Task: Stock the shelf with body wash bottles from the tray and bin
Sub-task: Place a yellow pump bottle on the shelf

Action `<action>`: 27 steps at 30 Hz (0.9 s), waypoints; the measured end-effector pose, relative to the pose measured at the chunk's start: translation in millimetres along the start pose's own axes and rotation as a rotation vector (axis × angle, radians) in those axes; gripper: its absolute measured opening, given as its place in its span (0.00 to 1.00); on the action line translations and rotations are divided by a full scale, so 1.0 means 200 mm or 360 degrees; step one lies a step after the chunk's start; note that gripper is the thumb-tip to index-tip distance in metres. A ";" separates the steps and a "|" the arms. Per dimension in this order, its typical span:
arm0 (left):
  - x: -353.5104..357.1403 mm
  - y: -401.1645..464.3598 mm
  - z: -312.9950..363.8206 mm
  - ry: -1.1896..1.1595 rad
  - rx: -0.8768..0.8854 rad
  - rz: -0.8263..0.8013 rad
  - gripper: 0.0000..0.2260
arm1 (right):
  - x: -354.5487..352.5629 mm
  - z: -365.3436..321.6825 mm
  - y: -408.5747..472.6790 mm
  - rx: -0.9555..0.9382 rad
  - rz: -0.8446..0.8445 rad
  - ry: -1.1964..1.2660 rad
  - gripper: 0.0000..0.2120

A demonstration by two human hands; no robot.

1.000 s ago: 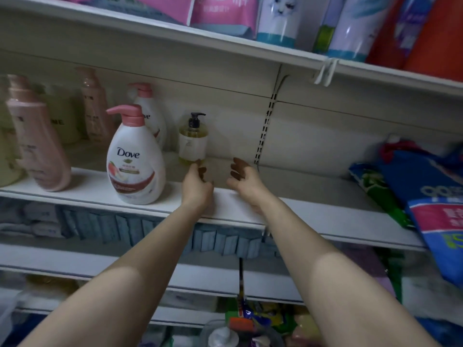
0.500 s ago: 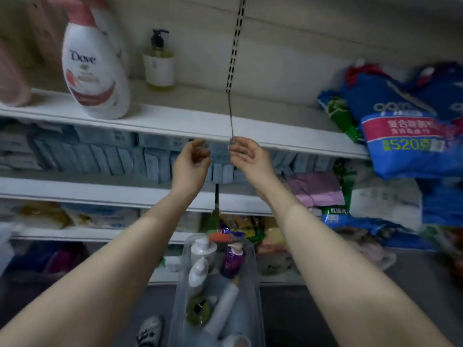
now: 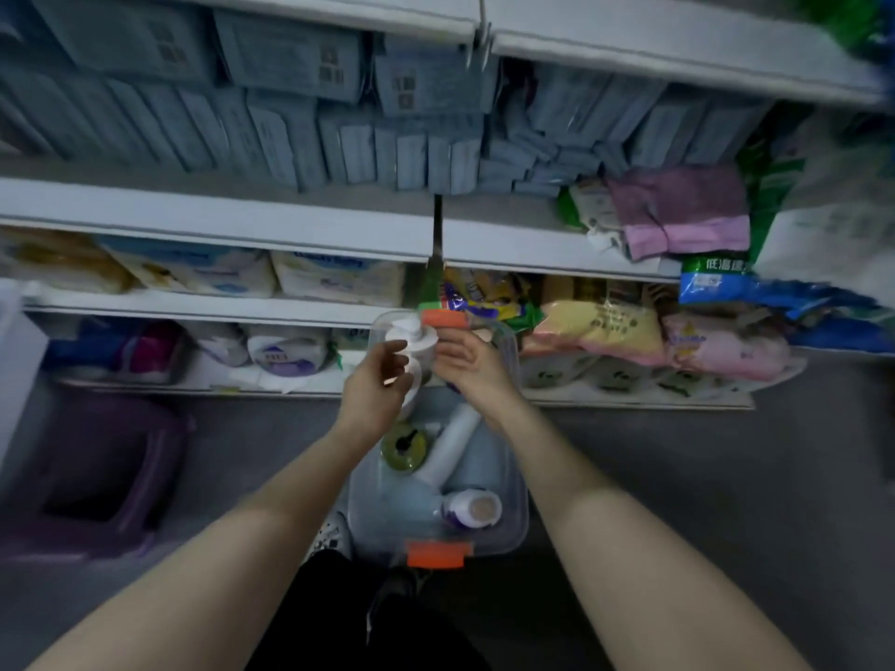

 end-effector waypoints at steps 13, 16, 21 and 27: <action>0.26 -0.16 -0.80 -0.0069 -0.1076 -0.0315 0.30 | 0.12 0.72 0.08 0.0748 -0.0220 -0.0330 0.34; 0.33 -0.13 -0.94 -0.0056 -0.1175 -0.0289 0.33 | 0.15 0.85 0.14 0.0795 -0.0282 -0.0412 0.36; 0.40 -0.08 -1.09 -0.0039 -0.1200 -0.0296 0.34 | 0.20 0.99 0.26 0.0823 -0.0412 -0.0437 0.39; 0.44 -0.04 -1.18 -0.0052 -0.1164 -0.0243 0.38 | 0.25 1.18 0.37 0.0820 -0.0538 -0.0467 0.53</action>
Point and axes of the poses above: each hand's wrist, its own y-axis towards the middle knuckle, its own x-axis out of the palm, z = x × y, the point moved 1 cm from there along y, towards the middle knuckle, and after that the axes turned 1 degree about -y, right-handed, at the moved point
